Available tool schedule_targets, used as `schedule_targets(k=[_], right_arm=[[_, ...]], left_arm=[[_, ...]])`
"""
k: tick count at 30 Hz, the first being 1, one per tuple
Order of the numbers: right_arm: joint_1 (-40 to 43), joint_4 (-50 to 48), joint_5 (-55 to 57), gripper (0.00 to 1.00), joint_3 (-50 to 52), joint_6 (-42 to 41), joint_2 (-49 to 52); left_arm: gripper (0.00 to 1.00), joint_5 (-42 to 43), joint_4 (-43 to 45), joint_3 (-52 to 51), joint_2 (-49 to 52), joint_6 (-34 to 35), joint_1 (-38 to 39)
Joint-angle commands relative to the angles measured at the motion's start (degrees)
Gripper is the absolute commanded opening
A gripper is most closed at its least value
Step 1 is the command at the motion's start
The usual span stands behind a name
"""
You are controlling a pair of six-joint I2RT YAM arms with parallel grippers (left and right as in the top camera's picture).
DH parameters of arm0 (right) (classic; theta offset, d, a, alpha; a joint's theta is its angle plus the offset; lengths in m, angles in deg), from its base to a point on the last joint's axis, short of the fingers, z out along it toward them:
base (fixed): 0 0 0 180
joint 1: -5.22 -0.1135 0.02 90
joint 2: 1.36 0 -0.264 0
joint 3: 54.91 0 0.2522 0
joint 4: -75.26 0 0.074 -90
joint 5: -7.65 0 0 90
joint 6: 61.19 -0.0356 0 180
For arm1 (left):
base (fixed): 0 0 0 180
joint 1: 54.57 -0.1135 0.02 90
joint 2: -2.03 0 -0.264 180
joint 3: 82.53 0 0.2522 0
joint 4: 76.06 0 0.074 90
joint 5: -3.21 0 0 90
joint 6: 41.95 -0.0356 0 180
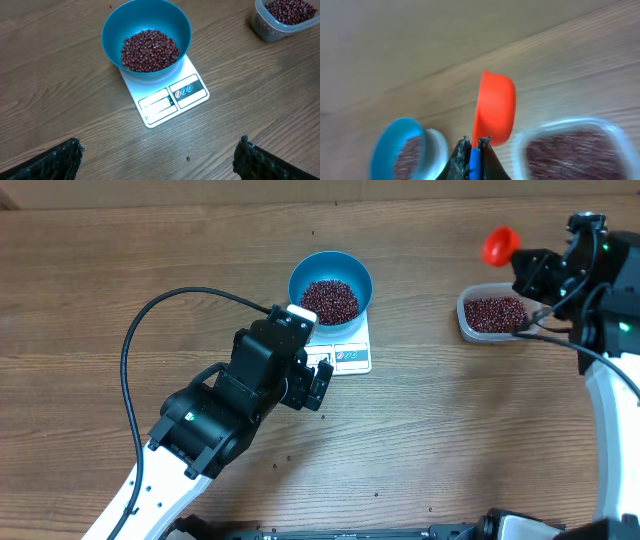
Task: Scoop item into bowl and weigh 150g on scale
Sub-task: 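Move the empty scoop right back to the bean tub, then dig the red scoop into the beans in the tub with the right gripper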
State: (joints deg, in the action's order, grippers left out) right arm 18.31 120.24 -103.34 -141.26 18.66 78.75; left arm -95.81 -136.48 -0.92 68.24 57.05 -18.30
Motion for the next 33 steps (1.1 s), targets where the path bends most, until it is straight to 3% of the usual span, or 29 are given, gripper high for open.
schedule_targets(k=[1, 4, 8, 12, 26, 33], right_arm=[[0.0, 2.91, 13.92, 0.04, -0.2, 6.19, -0.22], [0.0, 6.54, 21.07, 0.04, -0.2, 8.57, 0.52], [-0.04, 8.0, 20.5, 0.04, -0.2, 17.29, 1.86], [-0.55, 9.57, 20.04, 0.04, -0.2, 20.74, 3.89], [-1.14, 9.42, 19.54, 0.04, -0.2, 21.16, 17.88], [-1.11, 9.31, 15.28, 0.04, -0.2, 21.18, 19.15]], left_arm=[[1.0, -0.35, 0.2, 0.22, -0.98, 0.42, -0.26], [1.0, -0.35, 0.2, 0.22, -0.98, 0.42, -0.26], [1.0, -0.35, 0.2, 0.22, -0.98, 0.42, -0.26], [1.0, -0.35, 0.2, 0.22, -0.98, 0.42, -0.26], [1.0, -0.35, 0.2, 0.22, -0.98, 0.42, -0.26], [1.0, -0.35, 0.2, 0.22, -0.98, 0.42, -0.26]])
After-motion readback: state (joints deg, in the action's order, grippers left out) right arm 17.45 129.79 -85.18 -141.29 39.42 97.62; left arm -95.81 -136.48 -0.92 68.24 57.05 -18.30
